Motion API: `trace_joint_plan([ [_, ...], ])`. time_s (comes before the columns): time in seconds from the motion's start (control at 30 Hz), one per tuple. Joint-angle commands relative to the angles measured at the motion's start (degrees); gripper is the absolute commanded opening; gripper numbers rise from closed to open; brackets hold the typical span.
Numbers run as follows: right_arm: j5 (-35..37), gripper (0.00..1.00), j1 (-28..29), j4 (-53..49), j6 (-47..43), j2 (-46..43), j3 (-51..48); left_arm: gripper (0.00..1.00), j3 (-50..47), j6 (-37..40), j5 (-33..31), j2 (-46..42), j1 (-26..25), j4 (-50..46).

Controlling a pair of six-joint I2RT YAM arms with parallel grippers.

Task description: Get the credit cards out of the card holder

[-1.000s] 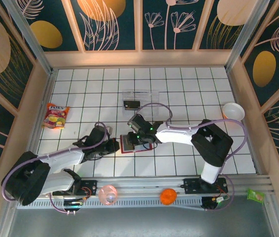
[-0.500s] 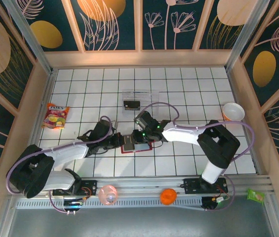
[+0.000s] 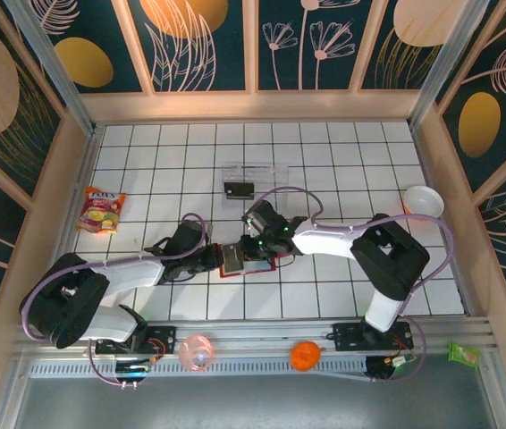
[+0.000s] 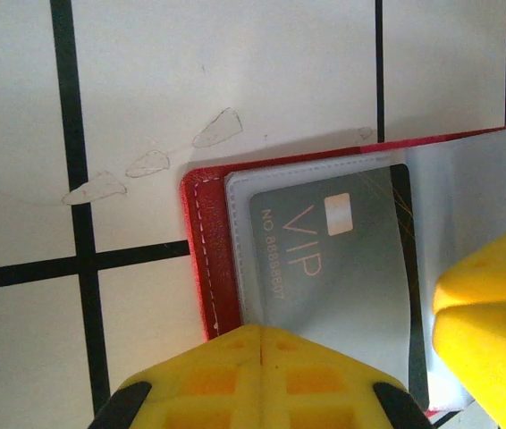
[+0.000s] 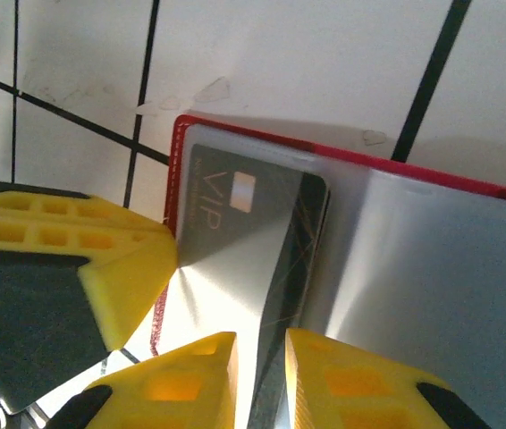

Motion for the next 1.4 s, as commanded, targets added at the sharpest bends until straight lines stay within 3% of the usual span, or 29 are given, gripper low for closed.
trace_joint_plan([
  [0.0,-2.0,0.21,-0.9,1.2,0.8,1.2,-1.0,0.0,-1.9,0.0,-0.9,0.3,-0.2,-2.4],
  [0.8,-6.9,0.2,-2.0,5.1,2.7,4.5,-2.2,0.0,-2.6,-0.4,1.1,1.0,-0.2,-0.2],
  [1.07,-5.4,0.0,-2.3,6.2,4.2,2.6,-4.5,0.0,-3.1,-0.6,0.9,0.2,-0.2,-0.5],
  [1.37,0.7,0.0,-2.2,1.3,4.8,-3.8,-7.5,0.0,-2.6,-0.5,0.7,-0.5,-0.1,-1.0],
])
